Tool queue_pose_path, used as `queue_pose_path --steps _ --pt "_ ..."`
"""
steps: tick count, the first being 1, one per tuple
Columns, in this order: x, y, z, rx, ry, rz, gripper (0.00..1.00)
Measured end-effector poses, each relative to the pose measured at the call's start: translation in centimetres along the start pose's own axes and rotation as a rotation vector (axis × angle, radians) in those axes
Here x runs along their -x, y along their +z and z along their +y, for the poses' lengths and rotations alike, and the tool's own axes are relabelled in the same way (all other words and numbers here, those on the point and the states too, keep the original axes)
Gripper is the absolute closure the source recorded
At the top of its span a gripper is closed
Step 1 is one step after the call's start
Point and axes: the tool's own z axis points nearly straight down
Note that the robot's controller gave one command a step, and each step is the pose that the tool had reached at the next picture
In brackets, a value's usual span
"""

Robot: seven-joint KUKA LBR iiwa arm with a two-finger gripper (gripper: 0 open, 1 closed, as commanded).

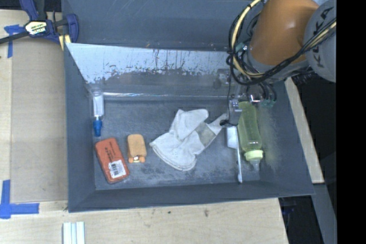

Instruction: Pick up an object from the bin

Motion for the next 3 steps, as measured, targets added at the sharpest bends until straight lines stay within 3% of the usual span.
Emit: queue_pose_path --steps 1,2,3 --pt "0.2 -0.5 0.0 -0.001 -0.001 -0.008 0.00" --pt "1.4 4.2 1.5 -0.002 -0.061 -0.015 0.00" --pt "-0.4 8.0 3.0 -0.001 -0.177 -0.007 0.00"
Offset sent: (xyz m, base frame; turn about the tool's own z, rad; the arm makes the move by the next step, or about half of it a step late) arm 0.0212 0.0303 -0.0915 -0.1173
